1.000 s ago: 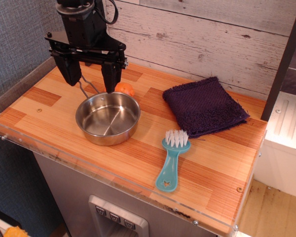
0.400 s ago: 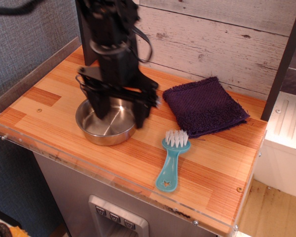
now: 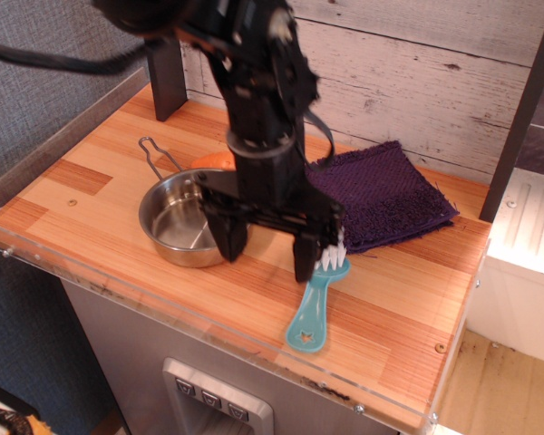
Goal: Place the turquoise scrub brush onto the blue cloth.
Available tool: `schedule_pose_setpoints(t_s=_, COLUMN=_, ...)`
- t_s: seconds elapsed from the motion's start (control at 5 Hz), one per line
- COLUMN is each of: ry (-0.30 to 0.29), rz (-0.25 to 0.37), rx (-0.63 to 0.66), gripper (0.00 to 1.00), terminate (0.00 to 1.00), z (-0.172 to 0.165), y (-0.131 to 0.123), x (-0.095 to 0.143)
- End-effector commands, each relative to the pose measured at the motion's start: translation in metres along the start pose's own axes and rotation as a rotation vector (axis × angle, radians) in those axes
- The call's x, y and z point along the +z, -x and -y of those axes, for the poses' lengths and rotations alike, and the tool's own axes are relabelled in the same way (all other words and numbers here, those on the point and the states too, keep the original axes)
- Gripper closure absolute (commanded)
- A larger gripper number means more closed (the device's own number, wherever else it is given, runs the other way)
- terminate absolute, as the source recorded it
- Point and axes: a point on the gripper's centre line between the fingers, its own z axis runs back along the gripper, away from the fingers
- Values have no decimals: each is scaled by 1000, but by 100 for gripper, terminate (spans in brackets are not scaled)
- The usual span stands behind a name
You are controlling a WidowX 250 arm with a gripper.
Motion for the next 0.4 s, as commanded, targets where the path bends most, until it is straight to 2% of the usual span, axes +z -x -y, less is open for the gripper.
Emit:
schedule_pose_setpoints(t_s=0.0, ry=7, rz=7, rx=22, gripper=0, terminate=0, z=26, y=1, x=-21)
schedule_pose_setpoints(t_s=0.2, ry=-25, rz=34, rx=-6, gripper=0, terminate=0, z=31, y=0, x=-28)
